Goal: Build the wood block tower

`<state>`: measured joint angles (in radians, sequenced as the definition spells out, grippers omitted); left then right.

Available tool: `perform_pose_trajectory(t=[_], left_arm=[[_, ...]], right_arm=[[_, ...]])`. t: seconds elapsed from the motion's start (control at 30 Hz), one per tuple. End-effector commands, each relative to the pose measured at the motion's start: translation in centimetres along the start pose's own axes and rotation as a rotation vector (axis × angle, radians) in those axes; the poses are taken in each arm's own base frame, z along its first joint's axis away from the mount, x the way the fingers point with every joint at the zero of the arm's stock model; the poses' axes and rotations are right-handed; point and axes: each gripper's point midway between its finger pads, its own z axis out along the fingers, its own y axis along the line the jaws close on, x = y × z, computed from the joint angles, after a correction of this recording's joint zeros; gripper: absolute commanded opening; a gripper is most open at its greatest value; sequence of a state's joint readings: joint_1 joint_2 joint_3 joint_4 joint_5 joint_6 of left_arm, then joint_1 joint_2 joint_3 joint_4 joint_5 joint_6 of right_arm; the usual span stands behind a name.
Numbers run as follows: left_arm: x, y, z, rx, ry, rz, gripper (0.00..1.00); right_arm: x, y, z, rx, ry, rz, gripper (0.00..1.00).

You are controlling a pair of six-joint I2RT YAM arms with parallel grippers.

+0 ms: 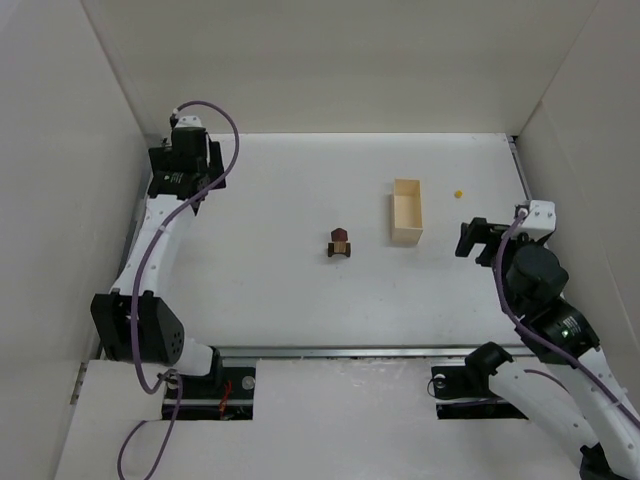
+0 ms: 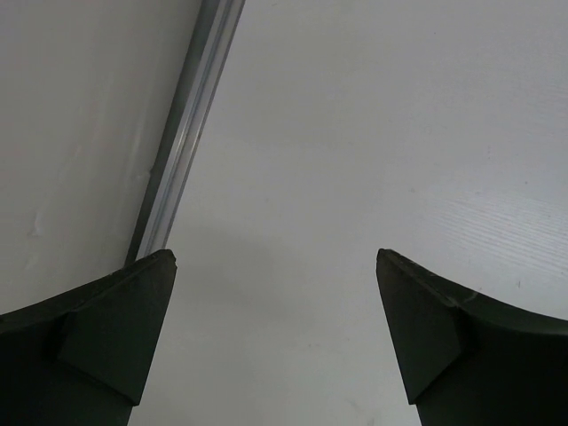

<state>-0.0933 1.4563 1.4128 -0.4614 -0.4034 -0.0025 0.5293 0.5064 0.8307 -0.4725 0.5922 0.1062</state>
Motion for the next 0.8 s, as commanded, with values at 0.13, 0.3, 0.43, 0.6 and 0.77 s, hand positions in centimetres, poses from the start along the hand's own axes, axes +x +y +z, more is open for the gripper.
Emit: perform_pose_trajectory(t=[0.13,0.3,0.43,0.6,0.77], left_arm=[[-2.1,1.3,-2.7,-0.005,-0.122,-0.116,0.95],[-1.7,1.5,-3.0,-0.004,-0.123,-0.117,0.95],[-2.0,1.4,-3.0,-0.004,-0.132,-0.121,0.95],[-2.0,0.7,-3.0,0.038,-0.129,-0.118,0.95],[-2.1,0.7,-3.3,0.048,-0.137,-0.121,0.95]], right_arm=[[-3.0,-2.0,-0.9,0.124,-0.059,0.167,0.99],[-3.9,-2.6,-1.8,0.132,-0.08,0.222,0.99],[-3.8,-2.9,-2.3,0.132,-0.079,0.23,0.99],[-3.8,-3.3,-2.7,0.139,-0.088,0.246,0.99],[-3.8,-3.6,-2.9,0.151,-0.091,0.255,0.99]])
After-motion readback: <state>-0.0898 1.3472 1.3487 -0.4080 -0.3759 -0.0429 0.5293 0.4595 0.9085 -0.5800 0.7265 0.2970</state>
